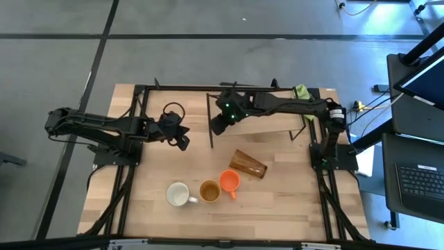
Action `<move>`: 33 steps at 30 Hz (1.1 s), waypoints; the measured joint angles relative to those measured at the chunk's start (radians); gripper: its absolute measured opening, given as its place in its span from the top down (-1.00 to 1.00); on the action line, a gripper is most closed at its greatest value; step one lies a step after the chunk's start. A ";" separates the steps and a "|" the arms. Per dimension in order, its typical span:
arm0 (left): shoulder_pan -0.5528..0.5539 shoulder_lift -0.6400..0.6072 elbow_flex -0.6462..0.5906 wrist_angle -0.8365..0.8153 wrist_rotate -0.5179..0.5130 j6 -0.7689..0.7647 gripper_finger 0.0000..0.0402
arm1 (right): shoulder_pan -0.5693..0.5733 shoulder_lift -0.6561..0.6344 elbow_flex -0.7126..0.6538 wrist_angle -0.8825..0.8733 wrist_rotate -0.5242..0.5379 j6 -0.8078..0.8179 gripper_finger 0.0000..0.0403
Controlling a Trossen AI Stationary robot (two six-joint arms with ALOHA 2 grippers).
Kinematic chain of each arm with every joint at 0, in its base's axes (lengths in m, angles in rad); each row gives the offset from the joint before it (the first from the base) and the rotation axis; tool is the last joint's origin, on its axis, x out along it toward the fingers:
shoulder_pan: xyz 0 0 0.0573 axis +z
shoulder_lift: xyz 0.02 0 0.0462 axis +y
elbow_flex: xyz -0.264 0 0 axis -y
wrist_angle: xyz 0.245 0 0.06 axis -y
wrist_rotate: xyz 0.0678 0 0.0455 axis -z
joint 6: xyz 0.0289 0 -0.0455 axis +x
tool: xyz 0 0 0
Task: Stack small to large cups/mugs on shelf
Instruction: Adjust the shelf
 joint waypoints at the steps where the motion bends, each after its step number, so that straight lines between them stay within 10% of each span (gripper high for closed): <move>1: 0.000 0.000 0.000 0.000 -0.001 0.000 0.97 | 0.007 0.005 -0.001 -0.002 0.002 0.006 0.98; 33: -0.002 0.000 0.001 0.006 -0.002 -0.004 0.97 | 0.012 0.083 -0.005 0.187 -0.020 0.072 0.98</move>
